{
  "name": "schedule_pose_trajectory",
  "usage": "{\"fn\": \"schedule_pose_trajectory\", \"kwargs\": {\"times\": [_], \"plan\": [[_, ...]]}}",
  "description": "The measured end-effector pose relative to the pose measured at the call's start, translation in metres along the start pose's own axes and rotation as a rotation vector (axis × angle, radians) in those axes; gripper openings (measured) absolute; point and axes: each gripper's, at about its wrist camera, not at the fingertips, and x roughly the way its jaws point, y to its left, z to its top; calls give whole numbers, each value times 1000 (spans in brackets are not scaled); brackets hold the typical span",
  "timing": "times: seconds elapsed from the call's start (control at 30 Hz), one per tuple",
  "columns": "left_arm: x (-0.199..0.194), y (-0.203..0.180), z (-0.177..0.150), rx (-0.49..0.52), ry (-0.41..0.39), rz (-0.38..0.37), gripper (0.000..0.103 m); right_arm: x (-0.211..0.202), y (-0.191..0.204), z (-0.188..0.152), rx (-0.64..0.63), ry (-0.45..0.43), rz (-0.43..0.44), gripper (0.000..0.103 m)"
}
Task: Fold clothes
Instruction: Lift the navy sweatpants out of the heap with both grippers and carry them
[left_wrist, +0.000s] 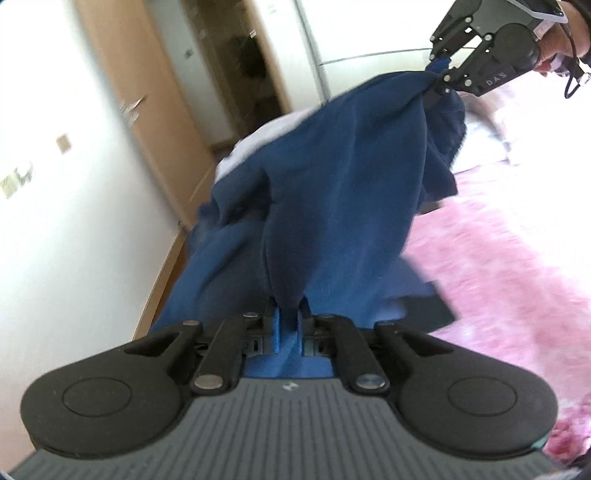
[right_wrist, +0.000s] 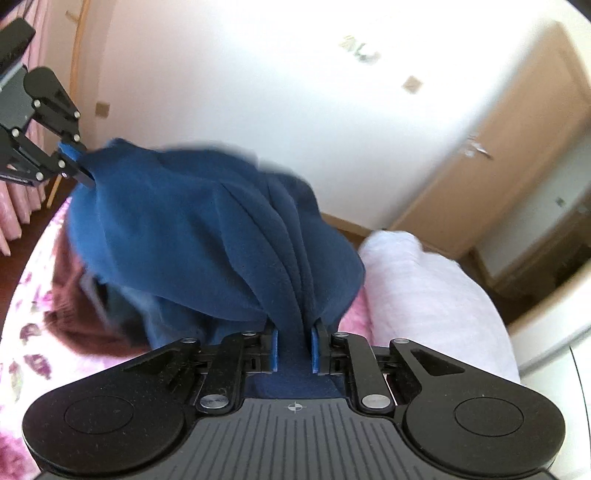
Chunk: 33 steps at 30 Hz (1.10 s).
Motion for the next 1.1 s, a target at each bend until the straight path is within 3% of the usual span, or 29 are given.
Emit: {"fn": "schedule_pose_trajectory", "kwargs": {"times": [0.13, 0.27, 0.37, 0.47, 0.53, 0.63, 0.73, 0.77, 0.87, 0.97, 1.1], "plan": [[-55, -83, 17, 93, -52, -70, 5, -116, 29, -94, 102, 3, -61, 14], [-99, -198, 27, 177, -62, -184, 5, -234, 73, -188, 217, 43, -112, 14], [-119, -288, 24, 224, -41, -309, 5, -310, 124, -238, 307, 138, -146, 14], [-128, -376, 23, 290, -21, -464, 6, -339, 177, -277, 392, 257, -181, 14], [-128, -431, 26, 341, -9, -571, 6, -375, 201, -322, 452, 351, -219, 14], [-110, -511, 37, 433, 26, -712, 6, -406, 212, -361, 526, 487, -268, 14], [-74, -567, 50, 498, 101, -821, 8, -441, 216, -402, 618, 615, -323, 15], [-67, -582, 51, 510, 129, -850, 8, -446, 215, -412, 645, 650, -332, 19], [-61, -605, 51, 565, 162, -894, 13, -450, 219, -438, 690, 742, -365, 45], [-51, -601, 57, 582, 177, -937, 29, -466, 230, -462, 828, 766, -376, 48], [-25, -595, 75, 611, 197, -945, 32, -483, 237, -486, 1104, 757, -396, 50]]}}
